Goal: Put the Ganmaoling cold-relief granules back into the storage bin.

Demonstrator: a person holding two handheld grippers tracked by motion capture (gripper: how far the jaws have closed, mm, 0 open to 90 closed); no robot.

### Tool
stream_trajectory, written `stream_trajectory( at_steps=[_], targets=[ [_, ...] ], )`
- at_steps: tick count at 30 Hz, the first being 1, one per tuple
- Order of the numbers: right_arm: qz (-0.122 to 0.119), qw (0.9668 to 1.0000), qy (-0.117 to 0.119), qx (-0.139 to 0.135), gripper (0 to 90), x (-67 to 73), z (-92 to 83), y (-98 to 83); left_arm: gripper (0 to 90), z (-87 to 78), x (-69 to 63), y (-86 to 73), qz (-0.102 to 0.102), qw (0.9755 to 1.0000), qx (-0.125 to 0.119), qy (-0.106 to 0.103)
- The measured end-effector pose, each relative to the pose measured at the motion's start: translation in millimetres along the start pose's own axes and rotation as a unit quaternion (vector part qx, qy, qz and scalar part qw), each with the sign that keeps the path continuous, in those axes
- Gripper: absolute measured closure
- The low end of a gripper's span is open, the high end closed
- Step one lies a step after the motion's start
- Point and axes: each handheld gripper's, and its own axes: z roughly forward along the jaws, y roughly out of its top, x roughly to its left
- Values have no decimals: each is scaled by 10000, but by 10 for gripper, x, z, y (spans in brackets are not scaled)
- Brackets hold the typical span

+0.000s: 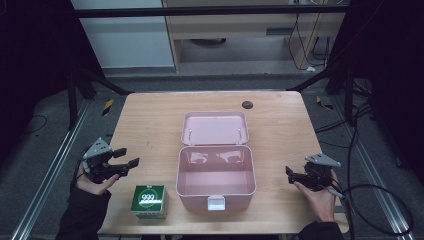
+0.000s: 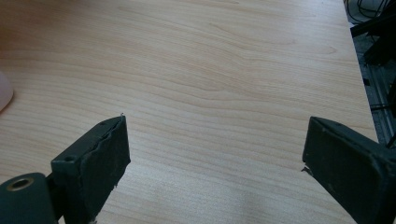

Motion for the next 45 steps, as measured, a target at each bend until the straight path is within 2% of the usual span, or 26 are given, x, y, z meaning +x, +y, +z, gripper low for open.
stream_trajectory(
  at_steps=[1,8,11,13,18,21,22,23,24,25,26,27,30,31,35,36,37,39,44,45],
  targets=[
    [2,10000,-6,-13,76,-1,1,1,326,0,0,0,0,10000,0,0],
    [28,10000,-1,-25,75,1,-6,3,301,-171,-17,124,348,9986,291,-253],
    [30,10000,-1,-39,76,0,-10,5,294,-202,-36,155,469,9978,371,-279],
    [32,10000,7,-43,76,3,-10,4,284,-229,-73,201,669,9957,533,-357],
    [-3,10000,-5,-5,74,8,1,-1,261,-238,-101,244,805,9933,659,-506],
    [-39,10000,-15,21,72,9,9,-6,242,-240,-128,280,977,9899,790,-662],
    [-45,10000,-22,25,72,8,9,-7,235,-240,-128,280,977,9899,790,-662],
    [-46,10000,-17,30,72,6,11,-8,232,-240,-143,296,1078,9874,876,-762],
    [-46,10000,-17,30,72,6,11,-8,230,-240,-143,296,1078,9874,876,-762],
    [-39,10000,-12,37,71,7,12,-9,230,-238,-157,304,1133,9860,926,-800],
    [-48,10000,-6,47,70,10,13,-10,223,-237,-175,315,1221,9835,1002,-881],
    [-48,10000,-6,47,70,10,13,-10,219,-237,-175,315,1221,9835,1002,-881],
    [-59,10000,7,57,69,13,17,-11,211,-225,-218,337,1430,9774,1196,-997],
    [-59,10000,7,57,69,13,17,-11,205,-225,-218,337,1430,9774,1196,-997],
    [-80,9999,14,73,67,18,27,-17,195,-194,-265,358,1624,9709,1394,-1078],
    [-80,9999,14,73,67,18,27,-17,195,-194,-265,358,1624,9709,1394,-1078],
    [-96,9999,23,92,65,17,31,-19,189,-184,-275,368,1679,9683,1470,-1127],
    [-104,9999,22,102,63,14,35,-21,179,-175,-293,375,1734,9652,1557,-1185],
    [-72,9999,24,107,61,7,31,-21,146,-144,-359,379,1988,9536,1813,-1350],
    [-66,9999,29,106,61,9,31,-21,142,-144,-359,379,1988,9536,1813,-1350]
  ],
)
